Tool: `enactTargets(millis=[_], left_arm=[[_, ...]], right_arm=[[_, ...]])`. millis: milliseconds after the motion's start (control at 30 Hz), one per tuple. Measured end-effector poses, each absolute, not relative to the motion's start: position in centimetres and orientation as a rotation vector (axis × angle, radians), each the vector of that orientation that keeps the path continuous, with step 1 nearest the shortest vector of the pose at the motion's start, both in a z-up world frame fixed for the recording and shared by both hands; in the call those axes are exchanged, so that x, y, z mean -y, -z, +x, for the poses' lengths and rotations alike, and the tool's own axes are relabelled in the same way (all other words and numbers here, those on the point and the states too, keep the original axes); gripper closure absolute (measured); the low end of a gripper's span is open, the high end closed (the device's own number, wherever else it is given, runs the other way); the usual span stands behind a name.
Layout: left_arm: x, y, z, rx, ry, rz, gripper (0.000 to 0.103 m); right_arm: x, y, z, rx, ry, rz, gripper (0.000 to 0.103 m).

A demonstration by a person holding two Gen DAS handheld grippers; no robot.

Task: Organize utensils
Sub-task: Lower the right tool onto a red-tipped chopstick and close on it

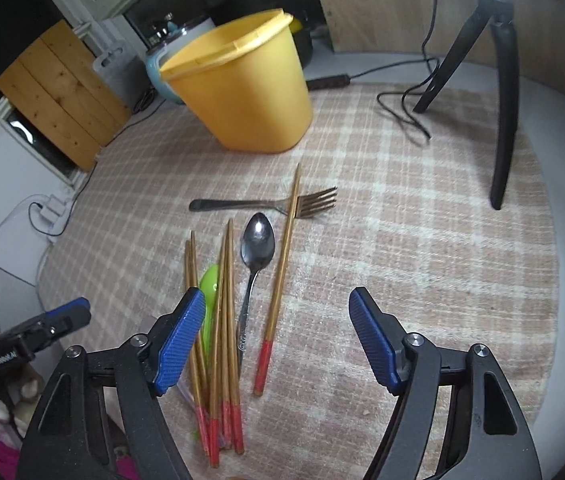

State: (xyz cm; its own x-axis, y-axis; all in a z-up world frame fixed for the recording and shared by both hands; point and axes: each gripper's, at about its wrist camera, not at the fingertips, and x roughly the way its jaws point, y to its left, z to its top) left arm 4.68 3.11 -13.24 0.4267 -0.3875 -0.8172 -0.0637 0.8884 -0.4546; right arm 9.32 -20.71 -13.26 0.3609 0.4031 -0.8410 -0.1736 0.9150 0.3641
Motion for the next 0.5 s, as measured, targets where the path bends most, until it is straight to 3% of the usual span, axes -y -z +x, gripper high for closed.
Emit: enactTargets(millis=[133,233,500], left_arm=[[-3.4,15.4,4.6,-1.177,0.210,-0.514,0.064],[-3.6,16.9,4.7,-1.211,0.206,-0.554,0.065],[-3.7,18.9,5.3,-1.236,0.216,-0.620,0.065]], right_arm=[[20.5,14.7,10.5,-1.204,-0.410,0.267,0.044],[20.0,15.5,11.1,-1.245,-0.432,0.270,0.059],[19.0,17.0,13.0,-1.313,-0.461,0.273,0.066]])
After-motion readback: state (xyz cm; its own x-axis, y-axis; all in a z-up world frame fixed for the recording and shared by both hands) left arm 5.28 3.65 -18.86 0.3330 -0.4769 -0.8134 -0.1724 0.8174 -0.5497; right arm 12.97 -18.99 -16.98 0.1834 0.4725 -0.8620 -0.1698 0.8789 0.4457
